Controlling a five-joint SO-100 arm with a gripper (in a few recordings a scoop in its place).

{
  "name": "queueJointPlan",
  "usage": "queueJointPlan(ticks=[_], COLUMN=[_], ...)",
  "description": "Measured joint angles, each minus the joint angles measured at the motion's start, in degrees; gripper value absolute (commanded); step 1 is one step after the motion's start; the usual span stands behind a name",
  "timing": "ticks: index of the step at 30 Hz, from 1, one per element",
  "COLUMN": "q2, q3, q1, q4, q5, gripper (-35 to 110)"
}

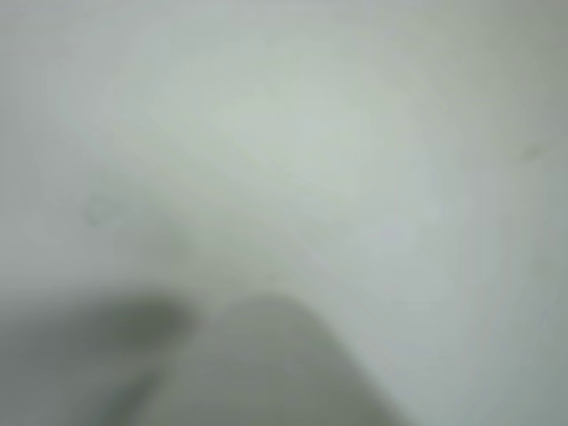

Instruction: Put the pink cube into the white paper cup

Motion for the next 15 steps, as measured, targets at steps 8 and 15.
queueJointPlan(ticks=[8, 15], q2=[0.0, -11.25], q3=[0.0, -9.05], q1=[0.09, 2.99], q4=[-0.18, -0.35], q5=[-0.53, -5.1], gripper=[0, 0])
